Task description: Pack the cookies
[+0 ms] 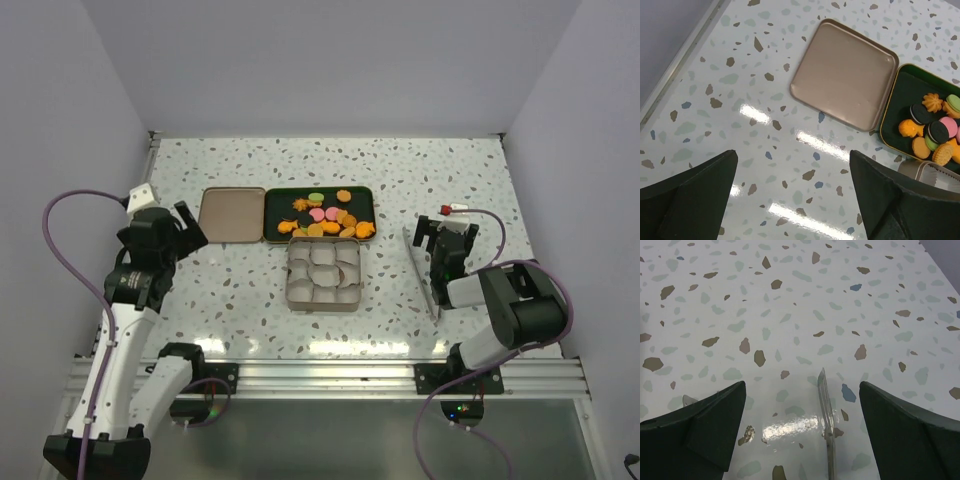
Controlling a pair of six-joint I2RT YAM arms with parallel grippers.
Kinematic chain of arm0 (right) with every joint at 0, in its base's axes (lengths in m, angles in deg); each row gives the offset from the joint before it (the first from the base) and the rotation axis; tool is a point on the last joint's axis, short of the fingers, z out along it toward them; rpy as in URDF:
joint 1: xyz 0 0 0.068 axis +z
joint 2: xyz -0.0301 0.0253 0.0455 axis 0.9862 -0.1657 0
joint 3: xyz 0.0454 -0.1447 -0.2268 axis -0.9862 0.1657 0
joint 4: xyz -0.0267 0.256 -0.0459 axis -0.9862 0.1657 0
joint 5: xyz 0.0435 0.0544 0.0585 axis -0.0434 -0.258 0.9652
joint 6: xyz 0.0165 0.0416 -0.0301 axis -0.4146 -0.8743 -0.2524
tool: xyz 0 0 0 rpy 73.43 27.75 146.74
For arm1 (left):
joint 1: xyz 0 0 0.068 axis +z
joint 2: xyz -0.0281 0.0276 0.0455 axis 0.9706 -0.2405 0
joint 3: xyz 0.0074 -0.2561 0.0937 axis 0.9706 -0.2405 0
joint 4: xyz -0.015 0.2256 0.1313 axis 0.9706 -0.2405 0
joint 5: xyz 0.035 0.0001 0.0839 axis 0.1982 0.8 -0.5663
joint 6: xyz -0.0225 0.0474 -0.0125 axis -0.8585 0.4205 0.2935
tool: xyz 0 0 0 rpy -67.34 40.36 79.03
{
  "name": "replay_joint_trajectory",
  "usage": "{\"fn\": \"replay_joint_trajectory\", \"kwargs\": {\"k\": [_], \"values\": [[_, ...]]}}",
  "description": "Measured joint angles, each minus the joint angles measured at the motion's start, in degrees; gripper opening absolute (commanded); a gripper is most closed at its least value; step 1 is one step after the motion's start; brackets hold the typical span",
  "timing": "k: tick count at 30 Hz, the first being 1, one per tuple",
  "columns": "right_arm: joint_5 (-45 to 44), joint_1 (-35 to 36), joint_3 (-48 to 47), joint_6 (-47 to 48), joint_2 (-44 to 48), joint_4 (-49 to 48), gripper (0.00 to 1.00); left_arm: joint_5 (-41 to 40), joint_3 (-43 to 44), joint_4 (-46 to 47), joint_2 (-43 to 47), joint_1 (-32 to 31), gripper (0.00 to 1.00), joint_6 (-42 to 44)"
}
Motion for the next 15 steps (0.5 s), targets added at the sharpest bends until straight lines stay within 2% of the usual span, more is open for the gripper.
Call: {"fn": "replay_joint_trajectory", "kwargs": {"k": [5, 10, 15], "values": [[0.00, 0.00, 0.02, 0.00, 0.00, 0.00, 0.99, -1.66, 2.16, -2.03, 1.73, -0.39, 1.00, 1.57], [0.00, 0.00, 0.00, 0.00, 0.00, 0.00, 0.99, 4.39, 5.81, -2.12, 4.61, -1.18, 1.00, 6.29], [0.00, 0.00, 0.02, 0.00, 0.00, 0.00, 0.99, 6.25, 5.77, -3.74, 5.44, -1.20, 1.00, 6.49]]}}
